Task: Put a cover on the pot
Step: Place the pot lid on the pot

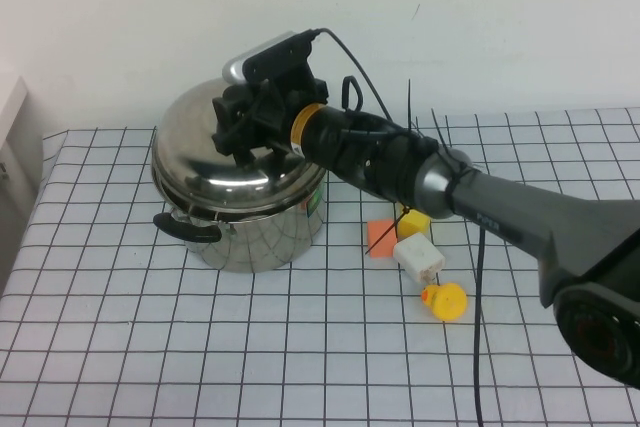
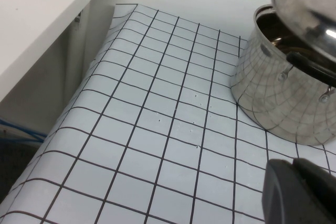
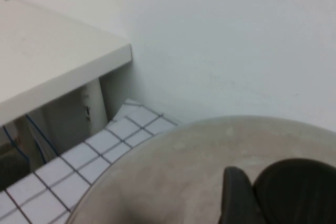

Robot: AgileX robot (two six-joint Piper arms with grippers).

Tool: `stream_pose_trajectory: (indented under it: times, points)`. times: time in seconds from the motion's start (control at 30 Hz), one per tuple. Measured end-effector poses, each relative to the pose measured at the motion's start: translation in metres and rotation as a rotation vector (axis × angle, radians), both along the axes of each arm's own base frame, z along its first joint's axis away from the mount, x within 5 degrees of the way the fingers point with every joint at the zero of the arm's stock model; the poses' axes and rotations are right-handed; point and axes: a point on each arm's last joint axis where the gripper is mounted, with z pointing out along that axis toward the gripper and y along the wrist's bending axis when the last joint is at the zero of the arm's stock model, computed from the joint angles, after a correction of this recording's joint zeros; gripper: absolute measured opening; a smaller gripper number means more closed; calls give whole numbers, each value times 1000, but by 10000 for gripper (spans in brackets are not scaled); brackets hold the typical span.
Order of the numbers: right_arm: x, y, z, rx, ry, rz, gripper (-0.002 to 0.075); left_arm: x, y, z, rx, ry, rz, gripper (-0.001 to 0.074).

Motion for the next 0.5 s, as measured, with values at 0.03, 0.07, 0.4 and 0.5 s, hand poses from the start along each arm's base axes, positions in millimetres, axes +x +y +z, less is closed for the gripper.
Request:
stream_pose_trajectory:
  times: [0.03, 0.07, 0.4, 0.5]
  points:
    - [0, 1, -3, -4, 4, 2, 348, 0, 0, 0, 0, 0, 0, -3]
    - [0, 1, -5, -7, 3, 3, 348, 0, 0, 0, 0, 0, 0, -3]
    - [8, 7, -3, 18, -32, 1, 348, 0, 0, 0, -4, 0, 1, -3]
    - [9, 6, -6, 8, -24, -9, 348, 0, 0, 0, -4, 0, 1, -3]
